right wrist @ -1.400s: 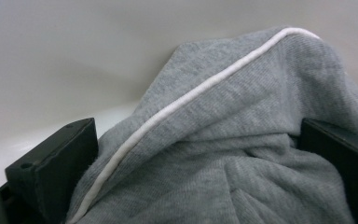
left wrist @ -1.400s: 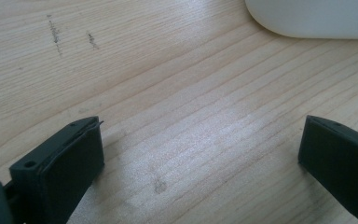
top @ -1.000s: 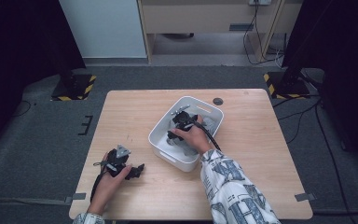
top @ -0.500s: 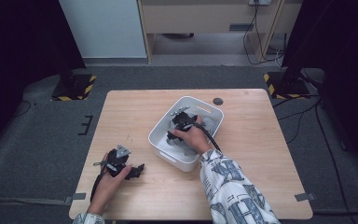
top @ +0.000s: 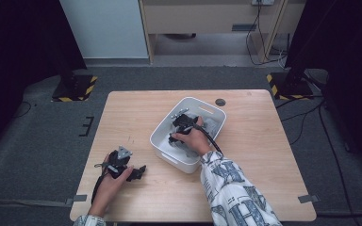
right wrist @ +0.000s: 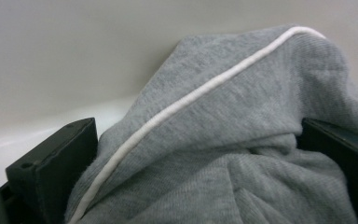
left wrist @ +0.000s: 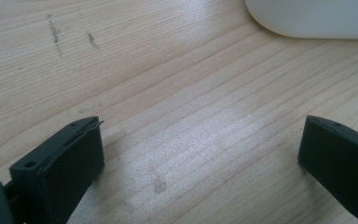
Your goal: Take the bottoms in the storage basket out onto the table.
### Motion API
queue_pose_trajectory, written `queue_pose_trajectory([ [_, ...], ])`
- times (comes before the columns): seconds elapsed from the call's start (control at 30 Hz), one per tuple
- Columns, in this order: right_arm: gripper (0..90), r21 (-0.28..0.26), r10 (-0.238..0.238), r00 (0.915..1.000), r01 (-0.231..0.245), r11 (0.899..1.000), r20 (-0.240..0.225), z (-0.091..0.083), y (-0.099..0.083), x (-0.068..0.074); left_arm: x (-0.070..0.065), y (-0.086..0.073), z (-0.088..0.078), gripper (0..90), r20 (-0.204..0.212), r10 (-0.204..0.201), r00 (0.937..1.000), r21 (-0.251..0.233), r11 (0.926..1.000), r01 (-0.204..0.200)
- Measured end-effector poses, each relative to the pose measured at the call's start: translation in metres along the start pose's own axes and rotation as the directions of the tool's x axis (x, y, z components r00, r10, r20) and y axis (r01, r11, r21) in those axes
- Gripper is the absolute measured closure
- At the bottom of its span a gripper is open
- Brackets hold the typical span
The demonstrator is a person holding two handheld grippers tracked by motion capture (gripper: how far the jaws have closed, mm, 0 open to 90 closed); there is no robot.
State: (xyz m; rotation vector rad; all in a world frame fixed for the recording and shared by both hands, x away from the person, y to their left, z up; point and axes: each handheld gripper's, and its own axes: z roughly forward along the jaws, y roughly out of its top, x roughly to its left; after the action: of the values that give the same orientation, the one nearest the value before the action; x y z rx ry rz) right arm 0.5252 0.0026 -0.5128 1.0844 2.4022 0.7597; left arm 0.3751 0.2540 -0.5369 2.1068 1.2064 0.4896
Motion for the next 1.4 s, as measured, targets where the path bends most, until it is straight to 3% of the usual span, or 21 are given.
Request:
queue_pose_trajectory([
  [0.17, 2.8, 0.027, -0.033, 0.9993, 0.033, 0.999, 0.019, 0.004, -0.001, 0.004, 0.0, 0.0, 0.0, 0.0, 0.0, -0.001, 1.0, 0.0, 1.0, 0.001],
  [0.3, 9.5, 0.041, -0.025, 0.9997, 0.025, 0.999, 0.003, 0.003, -0.001, 0.003, 0.0, 0.0, 0.0, 0.0, 0.0, -0.001, 1.0, 0.0, 1.0, 0.001],
  [0.6, 38.9, 0.05, -0.023, 0.9996, 0.024, 0.998, -0.017, -0.004, -0.002, -0.004, 0.0, 0.0, 0.0, 0.0, 0.0, -0.001, 1.0, 0.0, 1.0, 0.001],
  [0.83, 54.2, 0.044, -0.011, 0.9984, 0.014, 0.999, -0.055, -0.009, -0.001, -0.014, 0.0, 0.0, 0.0, 0.0, 0.0, -0.001, 1.0, 0.0, 1.0, 0.001],
  [1.17, 61.9, 0.046, 0.005, 0.9954, 0.0, 0.999, -0.095, -0.02, 0.003, -0.024, 0.0, 0.0, 0.0, 0.0, 0.001, -0.001, 1.0, 0.0, 1.0, 0.001],
  [1.37, 62.8, 0.013, 0.038, 0.993, -0.037, 0.999, -0.112, -0.03, 0.006, -0.029, 0.0, 0.0, 0.0, 0.0, 0.001, -0.001, 1.0, 0.0, 1.0, 0.001],
  [1.4, 62.9, -0.014, 0.037, 0.992, -0.039, 0.999, -0.12, -0.036, 0.008, -0.032, 0.0, 0.0, 0.0, 0.0, 0.001, 0.0, 1.0, 0.0, 1.0, 0.0],
])
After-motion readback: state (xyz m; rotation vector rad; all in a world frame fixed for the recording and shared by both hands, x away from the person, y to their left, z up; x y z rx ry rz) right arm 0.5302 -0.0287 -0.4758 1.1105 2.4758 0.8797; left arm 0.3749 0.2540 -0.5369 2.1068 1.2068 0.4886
